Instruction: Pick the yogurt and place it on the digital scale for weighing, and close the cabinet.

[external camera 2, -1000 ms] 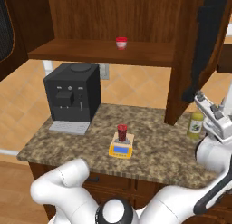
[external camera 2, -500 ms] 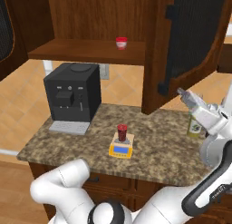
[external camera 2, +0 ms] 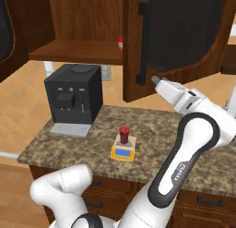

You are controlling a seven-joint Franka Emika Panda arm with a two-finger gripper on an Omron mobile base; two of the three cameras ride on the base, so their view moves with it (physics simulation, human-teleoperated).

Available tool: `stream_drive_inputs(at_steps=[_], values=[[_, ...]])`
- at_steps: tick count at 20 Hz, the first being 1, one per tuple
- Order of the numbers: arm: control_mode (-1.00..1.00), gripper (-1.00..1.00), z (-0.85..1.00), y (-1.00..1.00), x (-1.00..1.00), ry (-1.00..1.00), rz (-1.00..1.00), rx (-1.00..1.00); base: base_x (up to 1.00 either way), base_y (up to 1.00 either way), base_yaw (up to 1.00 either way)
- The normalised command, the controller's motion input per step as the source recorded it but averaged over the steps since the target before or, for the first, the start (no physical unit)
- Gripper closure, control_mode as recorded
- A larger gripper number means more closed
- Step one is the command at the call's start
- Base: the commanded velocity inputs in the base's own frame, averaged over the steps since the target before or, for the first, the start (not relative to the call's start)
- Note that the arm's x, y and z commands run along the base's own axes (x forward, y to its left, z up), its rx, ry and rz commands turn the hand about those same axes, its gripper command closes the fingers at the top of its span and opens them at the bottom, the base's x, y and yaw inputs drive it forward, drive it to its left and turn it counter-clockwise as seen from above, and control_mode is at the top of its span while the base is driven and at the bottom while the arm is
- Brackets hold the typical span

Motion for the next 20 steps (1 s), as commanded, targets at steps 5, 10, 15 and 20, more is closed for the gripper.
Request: stream_drive_inputs(at_steps=[5, 10, 15, 20], values=[[-1.00, -1.00, 0.00, 1.00, 0.98, 0.00, -0.43, -0.01, 0.00, 0.00, 0.00], [-1.00, -1.00, 0.04, 0.47, 1.00, 0.00, -0.25, 0.00, 0.00, 0.00, 0.00], [-1.00, -1.00, -0.03, 0.03, 1.00, 0.00, -0.04, 0.00, 0.00, 0.00, 0.00], [-1.00, -1.00, -0.04, 0.00, 1.00, 0.00, 0.00, 0.00, 0.00, 0.00, 0.00]])
